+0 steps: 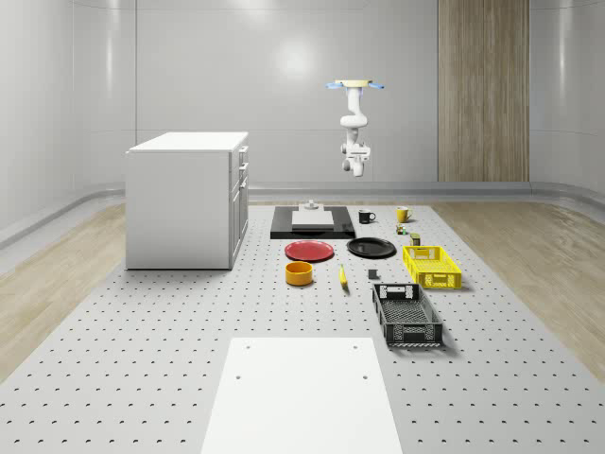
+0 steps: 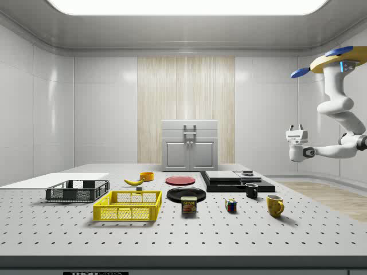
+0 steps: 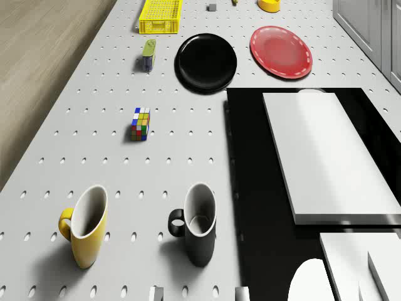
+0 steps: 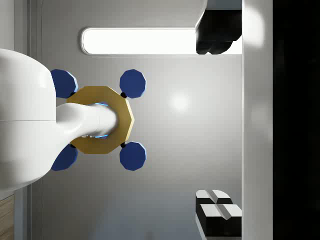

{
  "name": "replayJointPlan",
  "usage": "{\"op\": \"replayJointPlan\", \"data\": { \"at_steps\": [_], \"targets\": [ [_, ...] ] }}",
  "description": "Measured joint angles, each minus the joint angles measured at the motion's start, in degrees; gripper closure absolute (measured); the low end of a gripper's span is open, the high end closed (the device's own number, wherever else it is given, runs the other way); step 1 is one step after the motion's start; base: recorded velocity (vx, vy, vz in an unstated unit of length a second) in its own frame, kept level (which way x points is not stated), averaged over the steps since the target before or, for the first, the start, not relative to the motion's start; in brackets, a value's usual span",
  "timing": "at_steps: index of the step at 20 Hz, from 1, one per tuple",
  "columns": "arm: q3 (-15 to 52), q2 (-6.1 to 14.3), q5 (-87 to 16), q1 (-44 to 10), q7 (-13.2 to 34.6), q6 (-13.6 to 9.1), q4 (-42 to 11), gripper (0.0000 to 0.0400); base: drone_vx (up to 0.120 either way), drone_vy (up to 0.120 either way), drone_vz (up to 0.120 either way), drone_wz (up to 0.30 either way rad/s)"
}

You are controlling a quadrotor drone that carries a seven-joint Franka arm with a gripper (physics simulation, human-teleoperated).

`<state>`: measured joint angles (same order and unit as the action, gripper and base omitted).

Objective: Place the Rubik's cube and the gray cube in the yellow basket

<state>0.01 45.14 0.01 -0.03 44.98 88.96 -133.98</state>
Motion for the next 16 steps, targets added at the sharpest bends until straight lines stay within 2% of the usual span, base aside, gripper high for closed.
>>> {"op": "replayJointPlan", "data": {
  "at_steps": [5,10,14,16],
  "targets": [
    [0.1,-1.1,0.0,-0.1,-0.1,-4.8,6.1,0.0,0.0,0.0,0.0,0.0],
    [0.1,-3.1,0.1,-0.2,-0.1,-8.3,11.8,0.0,0.0,0.0,0.0,0.0],
    [0.2,-4.2,0.1,-0.3,-0.1,-10.0,14.8,0.0,0.0,0.12,0.0,0.0],
    [0.2,-4.5,0.1,-0.3,-0.1,-10.4,15.6,0.0,0.12,0.12,0.0,0.0]
  ]
}}
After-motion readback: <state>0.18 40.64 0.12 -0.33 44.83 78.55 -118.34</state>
